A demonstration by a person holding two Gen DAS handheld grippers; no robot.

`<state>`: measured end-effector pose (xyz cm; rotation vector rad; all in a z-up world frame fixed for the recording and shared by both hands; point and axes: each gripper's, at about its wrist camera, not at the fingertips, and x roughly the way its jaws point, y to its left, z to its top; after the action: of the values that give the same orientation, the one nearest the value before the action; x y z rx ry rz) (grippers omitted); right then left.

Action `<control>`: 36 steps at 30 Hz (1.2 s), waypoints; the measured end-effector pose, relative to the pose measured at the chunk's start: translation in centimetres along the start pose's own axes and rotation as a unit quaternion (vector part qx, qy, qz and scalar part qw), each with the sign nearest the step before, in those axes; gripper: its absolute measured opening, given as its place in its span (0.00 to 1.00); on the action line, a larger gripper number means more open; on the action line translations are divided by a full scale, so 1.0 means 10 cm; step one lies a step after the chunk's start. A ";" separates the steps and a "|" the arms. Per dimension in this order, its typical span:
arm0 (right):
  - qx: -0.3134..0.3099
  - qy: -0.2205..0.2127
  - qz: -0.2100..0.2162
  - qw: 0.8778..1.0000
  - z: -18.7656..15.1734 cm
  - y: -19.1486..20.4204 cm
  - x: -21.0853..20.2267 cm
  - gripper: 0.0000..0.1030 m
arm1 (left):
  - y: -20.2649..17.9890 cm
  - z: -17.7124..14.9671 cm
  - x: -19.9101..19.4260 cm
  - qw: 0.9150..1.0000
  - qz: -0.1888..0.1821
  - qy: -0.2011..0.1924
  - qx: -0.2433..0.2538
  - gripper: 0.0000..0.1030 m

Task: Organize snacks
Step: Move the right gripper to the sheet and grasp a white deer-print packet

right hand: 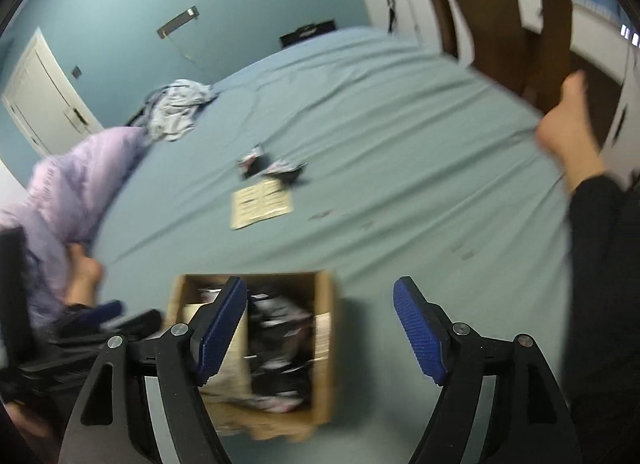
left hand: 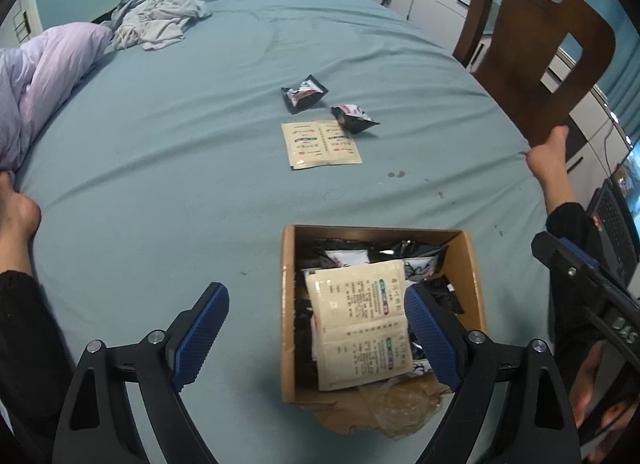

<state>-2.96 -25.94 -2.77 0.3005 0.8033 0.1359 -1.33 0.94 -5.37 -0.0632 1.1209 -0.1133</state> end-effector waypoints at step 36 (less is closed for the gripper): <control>-0.074 0.183 0.011 0.980 1.44 0.70 1.74 0.73 | 0.17 0.08 0.25 1.000 -0.013 -0.004 -0.026 0.89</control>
<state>19.47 -18.29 -3.09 0.1434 1.1486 0.2758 0.60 2.27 -7.45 -0.1253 1.1156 -0.1068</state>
